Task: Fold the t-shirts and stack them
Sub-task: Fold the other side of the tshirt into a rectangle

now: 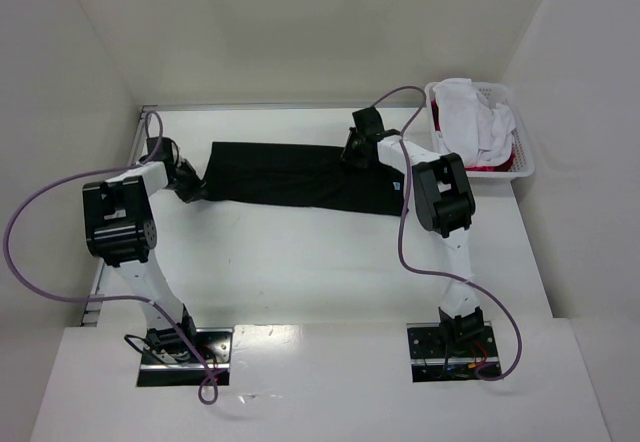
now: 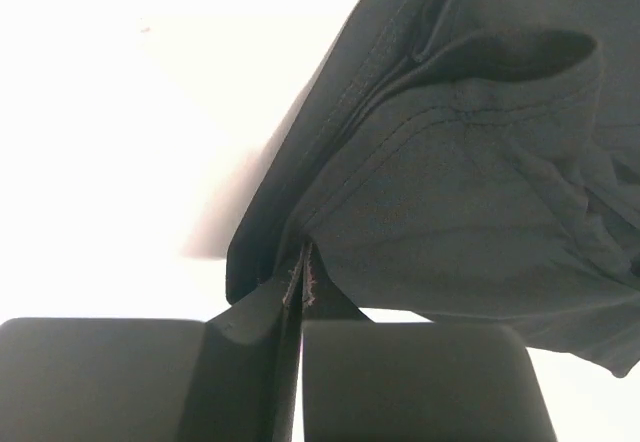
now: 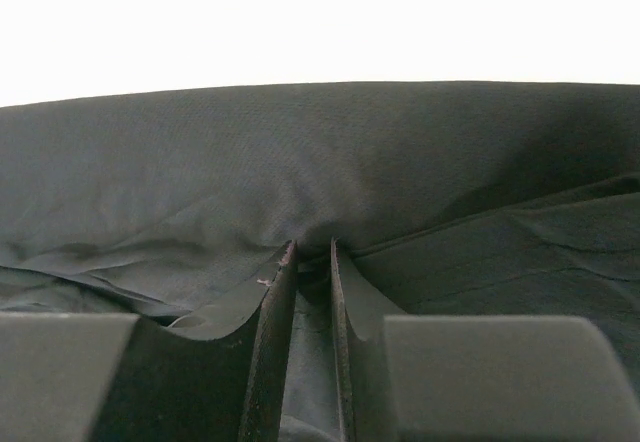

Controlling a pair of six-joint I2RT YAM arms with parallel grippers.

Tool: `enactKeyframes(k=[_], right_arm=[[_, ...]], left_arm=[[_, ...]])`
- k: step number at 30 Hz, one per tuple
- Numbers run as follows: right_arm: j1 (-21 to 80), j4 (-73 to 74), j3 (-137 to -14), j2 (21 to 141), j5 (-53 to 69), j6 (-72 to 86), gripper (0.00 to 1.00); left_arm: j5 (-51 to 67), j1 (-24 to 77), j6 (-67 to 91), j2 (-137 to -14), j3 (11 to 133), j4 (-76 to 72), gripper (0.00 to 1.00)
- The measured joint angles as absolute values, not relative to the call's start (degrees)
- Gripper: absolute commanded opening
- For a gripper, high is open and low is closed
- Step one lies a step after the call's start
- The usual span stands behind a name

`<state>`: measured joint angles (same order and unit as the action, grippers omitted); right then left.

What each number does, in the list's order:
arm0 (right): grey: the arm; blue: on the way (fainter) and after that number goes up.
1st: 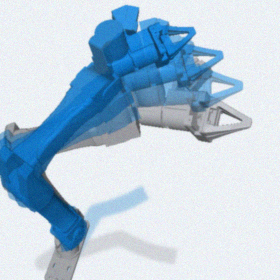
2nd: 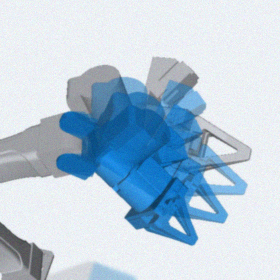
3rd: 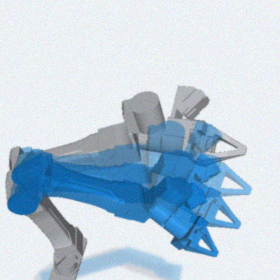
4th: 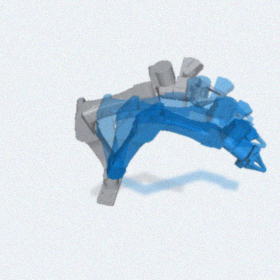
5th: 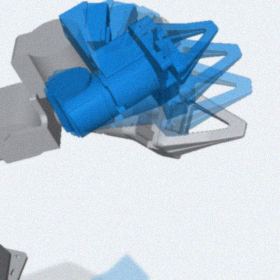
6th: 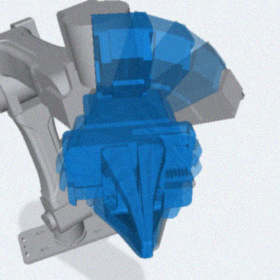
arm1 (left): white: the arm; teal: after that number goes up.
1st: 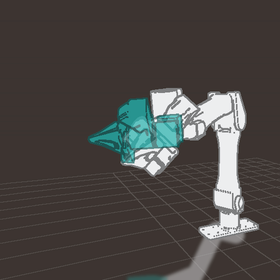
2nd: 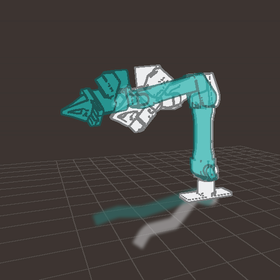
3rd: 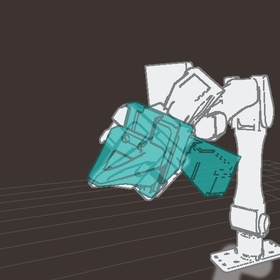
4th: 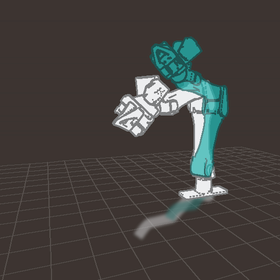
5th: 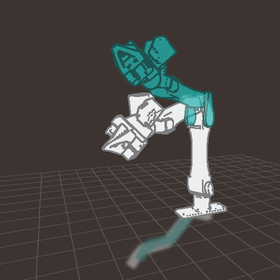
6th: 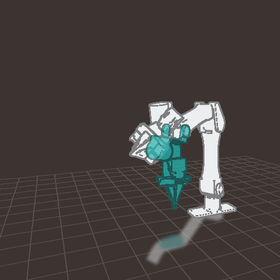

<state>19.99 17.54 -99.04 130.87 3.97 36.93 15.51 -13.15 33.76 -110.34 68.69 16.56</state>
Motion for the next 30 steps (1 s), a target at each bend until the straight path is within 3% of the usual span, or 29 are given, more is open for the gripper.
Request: enactKeyframes(k=[16, 19, 20, 21, 24, 25, 27, 28, 30], right_arm=[[19.99, 17.43, -98.87, 130.74, 4.36, 36.1, 0.25], [19.99, 17.41, -98.72, 130.56, 4.34, 36.01, 0.25], [20.01, 17.45, -98.48, 130.32, 4.32, 35.97, 0.25], [19.99, 17.5, -98.13, 130.02, 4.29, 35.9, 0.3], [19.99, 17.76, -97.03, 128.4, 4.27, 35.68, 0.34], [20.01, 18.04, -96.77, 127.63, 4.23, 35.64, 0.4], [19.99, 18.35, -95.77, 124.99, 4.16, 35.53, 0.5], [19.99, 18.41, -95.18, 123.22, 4.25, 35.44, 0.63], [19.99, 18.41, -94.39, 119.39, 4.4, 35.44, 0.74]], left_arm=[[18.59, -17.17, 35.31, -104.55, 60.01, 15.53, 0.0], [19.66, -17.72, 34.28, -102.87, 58.33, 17.28, 0.07], [19.86, -17.8, 33.87, -102.19, 57.87, 18.46, 0.11], [19.94, -17.87, 33.1, -101.45, 57.71, 20.05, 0.29], [20.12, -17.87, 30.81, -97.32, 58.26, 23.55, 0.63], [20.38, -17.87, 29.89, -95.33, 59.16, 24.62, 0.78], [21.37, -17.87, 27.75, -91.96, 62.94, 25.8, 0.84], [22.22, -17.87, 26.44, -90.65, 65.82, 25.47, 0.86], [24.6, -17.87, 23.66, -89.14, 71.37, 23.51, 0.87]])
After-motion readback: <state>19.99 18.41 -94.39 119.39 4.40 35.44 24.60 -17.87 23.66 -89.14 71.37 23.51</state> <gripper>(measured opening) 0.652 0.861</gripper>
